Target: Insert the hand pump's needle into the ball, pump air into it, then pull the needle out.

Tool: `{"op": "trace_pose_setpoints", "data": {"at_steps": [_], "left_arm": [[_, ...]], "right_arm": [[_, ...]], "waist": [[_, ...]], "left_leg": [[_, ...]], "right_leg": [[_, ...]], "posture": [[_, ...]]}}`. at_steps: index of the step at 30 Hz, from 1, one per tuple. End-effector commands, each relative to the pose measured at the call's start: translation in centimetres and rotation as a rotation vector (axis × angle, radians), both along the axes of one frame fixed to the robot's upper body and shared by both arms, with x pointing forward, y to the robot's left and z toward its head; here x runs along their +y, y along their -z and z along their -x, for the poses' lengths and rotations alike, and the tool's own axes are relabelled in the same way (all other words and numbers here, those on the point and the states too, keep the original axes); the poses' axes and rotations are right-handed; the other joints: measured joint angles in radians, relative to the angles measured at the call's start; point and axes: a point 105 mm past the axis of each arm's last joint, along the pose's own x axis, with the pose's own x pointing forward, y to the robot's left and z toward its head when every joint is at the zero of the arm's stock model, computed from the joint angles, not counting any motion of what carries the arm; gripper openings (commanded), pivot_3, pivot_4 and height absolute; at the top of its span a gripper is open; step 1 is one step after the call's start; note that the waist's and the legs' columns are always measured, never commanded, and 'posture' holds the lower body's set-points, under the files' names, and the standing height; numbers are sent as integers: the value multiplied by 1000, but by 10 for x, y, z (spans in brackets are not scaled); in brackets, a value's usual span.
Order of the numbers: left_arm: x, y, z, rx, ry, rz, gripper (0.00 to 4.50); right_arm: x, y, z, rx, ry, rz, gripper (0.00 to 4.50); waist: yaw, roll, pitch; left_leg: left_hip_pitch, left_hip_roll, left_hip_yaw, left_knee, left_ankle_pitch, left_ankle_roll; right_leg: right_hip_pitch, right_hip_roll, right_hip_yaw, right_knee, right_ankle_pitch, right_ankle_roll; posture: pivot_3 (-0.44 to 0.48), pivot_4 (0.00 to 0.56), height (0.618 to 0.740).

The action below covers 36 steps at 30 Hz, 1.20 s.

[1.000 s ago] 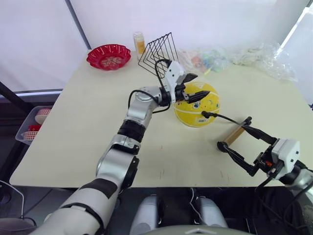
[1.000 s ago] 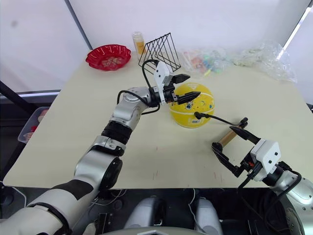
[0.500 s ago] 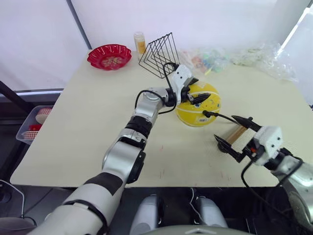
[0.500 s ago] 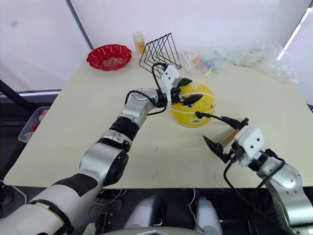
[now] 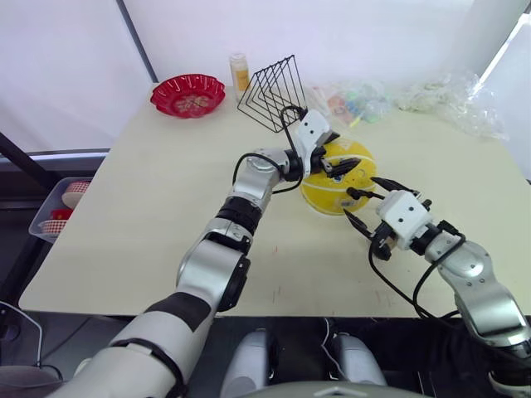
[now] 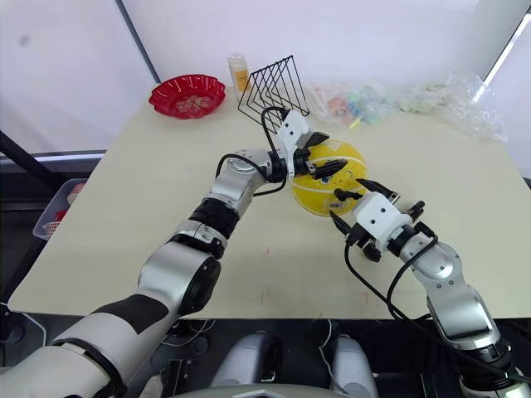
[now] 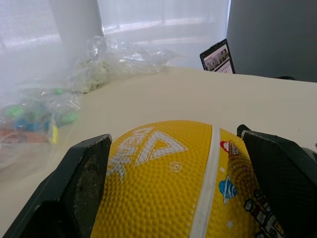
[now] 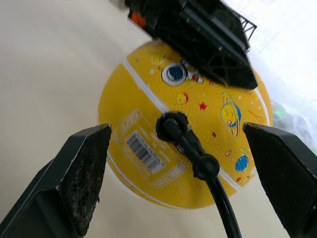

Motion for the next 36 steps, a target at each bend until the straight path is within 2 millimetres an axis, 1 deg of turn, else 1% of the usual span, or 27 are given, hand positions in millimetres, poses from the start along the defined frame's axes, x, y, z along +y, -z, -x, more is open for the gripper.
{"op": "trace_pose_setpoints", "data": {"at_steps": [1, 5, 6, 7, 8, 10, 11, 12, 15, 21, 23, 27, 31, 36], "left_arm": [[-6, 2, 2, 0, 10, -12, 4500], [-6, 2, 2, 1, 9, -13, 4500], [-6, 2, 2, 0, 9, -14, 4500], [-7, 2, 2, 0, 8, -14, 4500], [-6, 3, 2, 1, 6, -14, 4500], [-6, 3, 2, 2, 3, -14, 4500], [-6, 3, 2, 2, 2, -14, 4500], [-6, 3, 2, 2, 2, -14, 4500], [-6, 6, 2, 6, -1, -17, 4500], [-6, 9, 1, 9, -8, -20, 4500], [-5, 15, 0, 14, -20, -37, 4500], [-5, 21, 0, 15, -23, -55, 4500], [-5, 23, 0, 9, -23, -66, 4500], [-3, 35, 0, 17, -34, -94, 4500]], "right_arm": [[1, -15, -6, -99, 2, 75, 4455], [5, -16, -13, -148, -12, 150, 4455], [6, -16, -14, -159, -16, 164, 3952], [6, -16, -15, -167, -19, 172, 3764], [8, -16, -15, -173, -27, 186, 3383], [9, -15, -16, -180, -36, 203, 2356], [9, -15, -16, -182, -39, 206, 2074], [9, -15, -16, -183, -39, 207, 1551], [9, -10, -14, -177, -47, 219, 353], [8, -12, -13, -188, -47, 214, 354], [4, -17, -10, -189, -35, 173, 354], [0, -24, -5, -191, -43, 147, 354], [-1, -24, -1, -186, -54, 150, 354], [0, -26, 7, -173, -62, 145, 354]], "waist": [[-1, 0, 0], [0, 0, 0], [0, 0, 0], [0, 0, 0], [0, 0, 0], [0, 0, 0], [0, 0, 0], [0, 0, 0], [-1, 0, 0], [-1, 0, 0], [1, 0, 0], [5, 0, 0], [6, 0, 0], [16, 0, 0]], "left_leg": [[0, 0, 0, 0, 0, 0], [0, 0, 0, 0, 0, 0], [0, 0, -1, 0, 1, -2], [0, 0, -1, 0, 1, -2], [0, 0, 0, 0, 1, -2], [0, 0, 0, 0, 1, -2], [0, 0, 0, 0, 1, -2], [0, 0, 0, 0, 1, -2], [0, 0, 0, 0, 1, -2], [0, 0, 0, 0, 2, -3], [0, 0, 0, 0, 2, -3], [0, 0, 0, 0, 1, -3], [0, 0, -1, 0, 1, -2], [0, -1, -1, 0, 1, -2]], "right_leg": [[0, 0, 0, 0, 0, 0], [0, 0, 0, 0, 0, 0], [0, 0, -1, 0, 0, 0], [0, 0, -1, 0, 0, 0], [0, 0, -1, 0, 0, 0], [0, 0, 0, 0, 0, 0], [0, 0, 0, 0, 0, 0], [0, 0, 0, 0, 0, 0], [0, 0, 0, 0, 0, 0], [0, 0, 0, 0, 0, 0], [0, 0, 0, 0, 0, 0], [0, 0, -1, 0, 0, 0], [0, 0, -1, 0, 0, 0], [0, 0, -1, 0, 0, 0]], "posture": [[0, 150, 737], [0, 150, 737], [0, 150, 737], [0, 150, 737], [0, 150, 737], [0, 150, 737], [0, 150, 737], [0, 150, 737], [0, 150, 737], [0, 150, 737], [0, 150, 737], [0, 150, 737], [0, 150, 737], [0, 150, 737]]}}
